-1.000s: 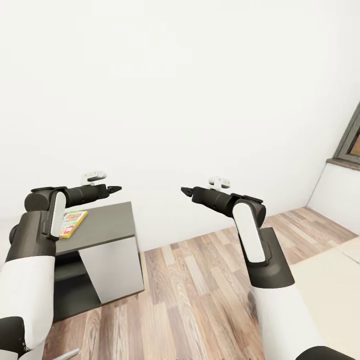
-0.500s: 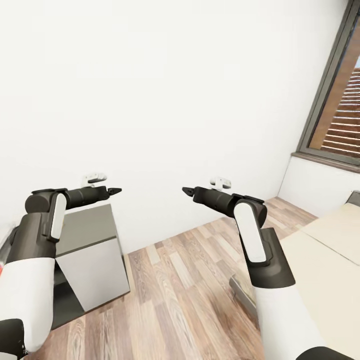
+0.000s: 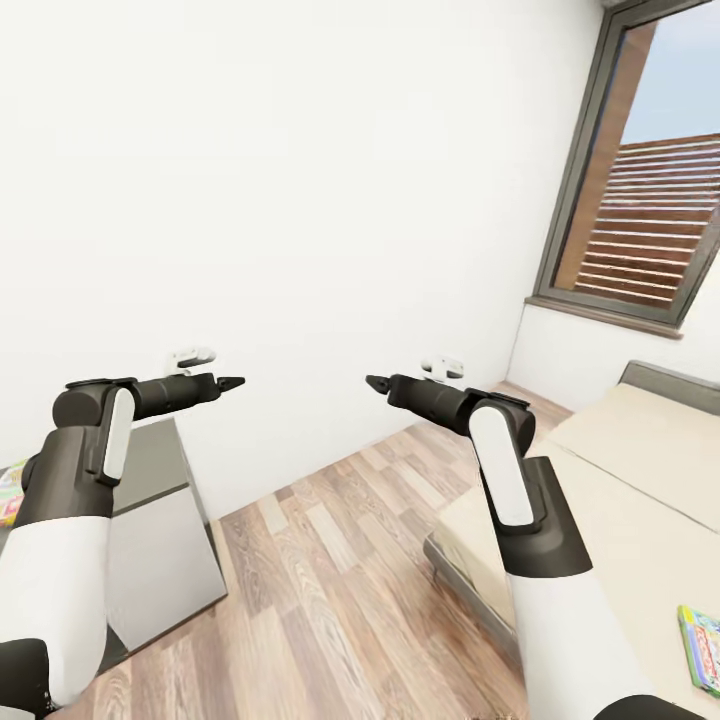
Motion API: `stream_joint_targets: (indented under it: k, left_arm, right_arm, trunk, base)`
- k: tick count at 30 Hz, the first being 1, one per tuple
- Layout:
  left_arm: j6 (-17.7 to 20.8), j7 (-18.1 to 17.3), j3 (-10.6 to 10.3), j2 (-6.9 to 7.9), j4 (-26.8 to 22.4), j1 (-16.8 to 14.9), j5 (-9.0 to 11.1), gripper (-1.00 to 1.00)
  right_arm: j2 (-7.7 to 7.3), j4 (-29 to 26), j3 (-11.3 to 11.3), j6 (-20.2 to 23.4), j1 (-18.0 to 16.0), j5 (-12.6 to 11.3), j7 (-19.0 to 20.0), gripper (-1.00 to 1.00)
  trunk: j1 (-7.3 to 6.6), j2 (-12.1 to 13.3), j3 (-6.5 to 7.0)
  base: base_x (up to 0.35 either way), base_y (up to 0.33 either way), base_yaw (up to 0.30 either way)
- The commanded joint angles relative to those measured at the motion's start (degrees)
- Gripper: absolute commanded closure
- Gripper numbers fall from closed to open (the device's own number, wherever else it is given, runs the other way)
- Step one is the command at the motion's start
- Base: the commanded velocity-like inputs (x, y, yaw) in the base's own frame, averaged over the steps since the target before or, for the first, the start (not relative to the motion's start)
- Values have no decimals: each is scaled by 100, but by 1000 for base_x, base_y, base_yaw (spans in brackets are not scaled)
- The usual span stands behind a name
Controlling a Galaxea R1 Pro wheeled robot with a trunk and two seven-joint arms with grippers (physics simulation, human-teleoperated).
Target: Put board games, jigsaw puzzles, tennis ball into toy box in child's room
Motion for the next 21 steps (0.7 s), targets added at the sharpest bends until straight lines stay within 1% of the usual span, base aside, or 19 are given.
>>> stream_joint_targets:
  k: [1, 12, 18, 20, 21]
  left_arm:
    - [45, 6, 8, 1, -4, -5, 36, -100]
    - [45, 4, 14, 9, -4, 71, 36, -100]
    - [33, 2, 23, 13, -4, 271, 38, -100]
    - [28, -20, 27, 15, -4, 356, 41, -100]
    - [24, -88, 30, 16, -9, 448, 42, -100]
  right_arm:
    - [-6, -3, 2, 13, -8, -59, -59, -100]
    - [-99, 5, 2, 4, -8, -72, -64, -100]
    - [-117, 83, -19, 1, -7, -60, -72, -100]
    - [-137, 96, -63, 1, -7, -57, -73, -100]
    - [-178, 108, -124, 1, -7, -54, -73, -100]
  trunk:
    - [4, -14, -14]
    - [4, -14, -14]
    - [4, -14, -9]
    - [4, -14, -5]
    - [4, -14, -3]
  base:
    - [-11, 0, -285]
    - [-3, 0, -285]
    - [0, 0, -285]
    - [0, 0, -285]
    - [0, 0, -285]
